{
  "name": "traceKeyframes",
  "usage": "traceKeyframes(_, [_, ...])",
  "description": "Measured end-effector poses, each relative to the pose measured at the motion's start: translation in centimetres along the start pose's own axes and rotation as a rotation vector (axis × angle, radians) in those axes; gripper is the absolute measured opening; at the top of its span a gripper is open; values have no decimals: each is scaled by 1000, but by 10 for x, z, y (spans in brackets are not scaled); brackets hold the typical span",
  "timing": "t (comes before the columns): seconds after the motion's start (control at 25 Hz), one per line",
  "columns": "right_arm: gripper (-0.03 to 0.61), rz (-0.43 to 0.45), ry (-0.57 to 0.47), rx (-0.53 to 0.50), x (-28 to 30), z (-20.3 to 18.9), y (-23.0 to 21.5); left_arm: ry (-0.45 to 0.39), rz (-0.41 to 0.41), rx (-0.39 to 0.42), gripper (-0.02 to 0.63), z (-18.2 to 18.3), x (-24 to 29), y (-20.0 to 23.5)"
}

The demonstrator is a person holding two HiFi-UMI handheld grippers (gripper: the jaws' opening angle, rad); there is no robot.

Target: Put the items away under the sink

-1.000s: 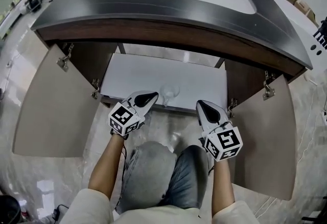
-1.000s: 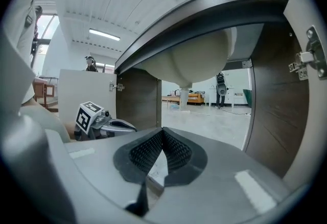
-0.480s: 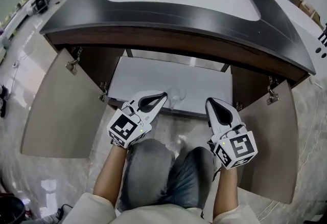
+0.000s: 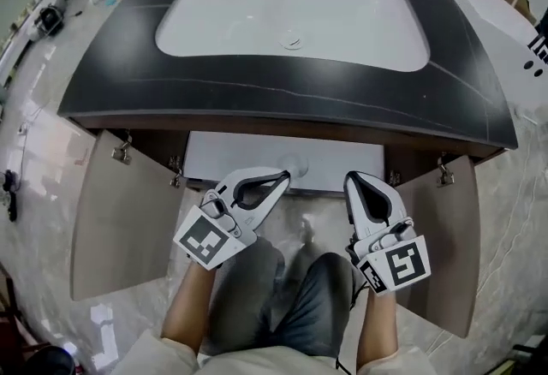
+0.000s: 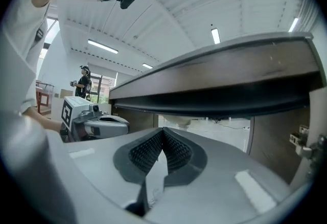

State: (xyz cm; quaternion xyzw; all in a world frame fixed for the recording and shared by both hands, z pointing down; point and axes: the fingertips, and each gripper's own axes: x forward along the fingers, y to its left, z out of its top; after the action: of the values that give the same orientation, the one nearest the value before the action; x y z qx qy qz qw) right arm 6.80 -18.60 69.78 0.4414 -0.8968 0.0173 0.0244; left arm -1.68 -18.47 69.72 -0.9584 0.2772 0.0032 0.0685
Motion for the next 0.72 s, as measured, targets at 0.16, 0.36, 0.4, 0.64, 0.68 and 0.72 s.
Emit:
traceKeyframes(0.16, [5, -4, 15, 50, -16, 60, 3, 97, -64, -11, 8, 49, 2, -12])
traceKeyframes(0.36, [5, -31, 43, 44, -32, 157, 5, 139, -65, -2, 7, 144, 5, -8])
traceKeyframes(0.4, [5, -36, 48, 44, -36, 178, 7, 142, -62, 6, 7, 167, 5, -7])
traceKeyframes(0.64, [5, -54, 58, 34, -59, 315, 14, 114, -5, 26, 6, 313, 3, 5])
traceKeyframes(0.68, [6, -53, 59, 32, -61, 338, 16, 103, 6, 22, 6, 336, 2, 7])
traceKeyframes(0.72, [5, -48, 60, 30, -65, 361, 19, 96, 15, 12, 6, 358, 1, 8])
